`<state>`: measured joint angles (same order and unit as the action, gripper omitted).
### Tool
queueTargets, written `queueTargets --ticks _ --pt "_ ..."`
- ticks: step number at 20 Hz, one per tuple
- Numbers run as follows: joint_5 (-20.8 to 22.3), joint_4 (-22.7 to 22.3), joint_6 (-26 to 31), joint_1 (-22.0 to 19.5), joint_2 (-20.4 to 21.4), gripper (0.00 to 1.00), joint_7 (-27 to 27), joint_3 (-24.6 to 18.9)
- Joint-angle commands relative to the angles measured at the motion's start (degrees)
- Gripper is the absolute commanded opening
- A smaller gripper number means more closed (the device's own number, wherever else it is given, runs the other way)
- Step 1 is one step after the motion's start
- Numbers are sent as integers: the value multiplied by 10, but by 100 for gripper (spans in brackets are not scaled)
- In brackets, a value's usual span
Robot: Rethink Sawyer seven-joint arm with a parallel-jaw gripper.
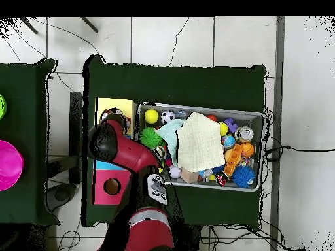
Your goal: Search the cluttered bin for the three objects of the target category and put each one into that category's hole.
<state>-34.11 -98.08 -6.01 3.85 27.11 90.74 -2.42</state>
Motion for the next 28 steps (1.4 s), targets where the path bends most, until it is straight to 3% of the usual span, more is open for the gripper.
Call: queueTargets --ticks 1,2,3,9,19,22,28 --pt "11 -12 -19 -31 -78 0 152 -55" --pt "1 -15 -3 -33 -77 0 152 -58" --pt "-12 -19 15 -32 -76 100 155 -58" --pt "8 -17 -10 -35 -75 100 148 -56" --pt "5 -26 24 -44 -54 100 139 -65" --pt "-5 -32 50 -35 -37 100 136 -52" --pt "-34 -35 152 11 18 100 142 15"
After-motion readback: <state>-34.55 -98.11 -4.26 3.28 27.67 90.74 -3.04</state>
